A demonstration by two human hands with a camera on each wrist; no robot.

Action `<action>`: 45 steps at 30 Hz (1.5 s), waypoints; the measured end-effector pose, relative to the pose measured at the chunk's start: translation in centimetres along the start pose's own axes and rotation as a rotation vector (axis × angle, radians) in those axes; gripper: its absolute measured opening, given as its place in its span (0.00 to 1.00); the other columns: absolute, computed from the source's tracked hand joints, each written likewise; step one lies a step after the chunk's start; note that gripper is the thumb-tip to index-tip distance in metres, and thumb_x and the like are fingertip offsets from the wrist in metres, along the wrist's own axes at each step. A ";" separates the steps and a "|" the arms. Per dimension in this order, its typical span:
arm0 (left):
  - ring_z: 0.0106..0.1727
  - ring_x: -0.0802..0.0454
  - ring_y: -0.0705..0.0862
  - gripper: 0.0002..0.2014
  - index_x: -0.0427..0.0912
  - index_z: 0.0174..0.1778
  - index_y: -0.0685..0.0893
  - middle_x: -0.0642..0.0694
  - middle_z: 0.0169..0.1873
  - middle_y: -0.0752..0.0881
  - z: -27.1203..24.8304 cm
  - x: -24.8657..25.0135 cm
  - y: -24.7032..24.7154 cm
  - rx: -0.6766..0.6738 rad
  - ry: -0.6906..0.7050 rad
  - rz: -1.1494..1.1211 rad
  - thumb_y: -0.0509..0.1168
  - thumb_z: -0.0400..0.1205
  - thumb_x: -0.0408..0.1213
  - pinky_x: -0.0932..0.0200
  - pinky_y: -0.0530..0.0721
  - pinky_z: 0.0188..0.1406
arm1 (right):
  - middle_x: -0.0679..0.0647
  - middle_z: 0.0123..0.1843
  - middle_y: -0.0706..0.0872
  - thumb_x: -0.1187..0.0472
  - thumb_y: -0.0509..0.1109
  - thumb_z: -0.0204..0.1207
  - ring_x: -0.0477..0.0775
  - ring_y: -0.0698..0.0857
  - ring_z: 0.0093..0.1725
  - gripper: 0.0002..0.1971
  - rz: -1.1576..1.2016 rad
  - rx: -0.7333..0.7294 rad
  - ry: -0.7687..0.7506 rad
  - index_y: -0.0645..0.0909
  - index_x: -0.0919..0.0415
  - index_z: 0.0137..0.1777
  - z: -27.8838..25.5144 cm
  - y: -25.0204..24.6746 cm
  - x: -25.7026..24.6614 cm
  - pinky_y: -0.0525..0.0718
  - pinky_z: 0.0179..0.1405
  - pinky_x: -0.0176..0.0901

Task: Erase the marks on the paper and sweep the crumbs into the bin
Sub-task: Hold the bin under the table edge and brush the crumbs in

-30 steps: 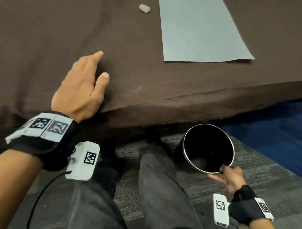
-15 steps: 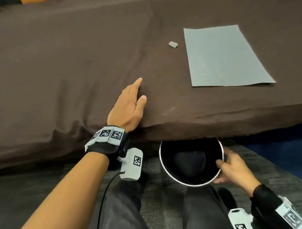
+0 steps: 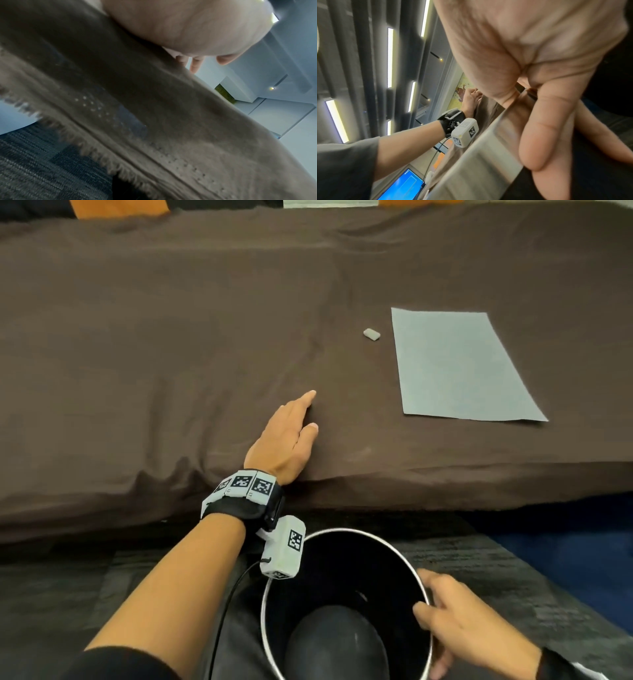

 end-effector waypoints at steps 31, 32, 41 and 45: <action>0.40 0.55 0.80 0.14 0.51 0.49 0.82 0.55 0.39 0.80 -17.4 4.8 -1.9 -0.464 0.800 0.511 0.51 0.90 0.47 0.59 0.81 0.48 | 0.69 0.40 0.89 0.77 0.52 0.74 0.79 0.87 0.34 0.17 0.217 -0.192 -0.020 0.78 0.67 0.56 0.9 -3.7 -4.6 0.89 0.25 0.57; 0.37 0.57 0.78 0.15 0.52 0.45 0.79 0.57 0.35 0.78 -18.1 4.1 -0.9 -0.447 0.821 0.568 0.49 0.90 0.43 0.61 0.78 0.46 | 0.70 0.40 0.89 0.77 0.52 0.74 0.79 0.87 0.35 0.17 0.215 -0.204 -0.013 0.78 0.67 0.56 0.9 -3.7 -4.6 0.89 0.25 0.55; 0.29 0.62 0.68 0.13 0.49 0.37 0.62 0.59 0.27 0.73 -19.4 3.8 0.2 -0.176 0.917 0.664 0.52 0.89 0.40 0.66 0.63 0.35 | 0.73 0.40 0.89 0.73 0.52 0.75 0.75 0.89 0.36 0.16 0.125 -0.234 0.008 0.75 0.67 0.60 1.2 -3.8 -5.4 0.91 0.34 0.56; 0.28 0.60 0.67 0.17 0.49 0.36 0.64 0.57 0.27 0.71 -19.7 3.8 -0.1 -0.122 0.908 0.633 0.45 0.92 0.45 0.66 0.64 0.32 | 0.69 0.41 0.90 0.71 0.53 0.79 0.72 0.90 0.39 0.16 0.084 -0.267 0.017 0.73 0.61 0.62 1.2 -3.7 -5.8 0.91 0.39 0.56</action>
Point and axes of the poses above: each hand's wrist, its own z-axis towards the middle knuckle, its own y-axis out of the palm, x = y × z, the point moved 2 cm from there along z, towards the middle knuckle
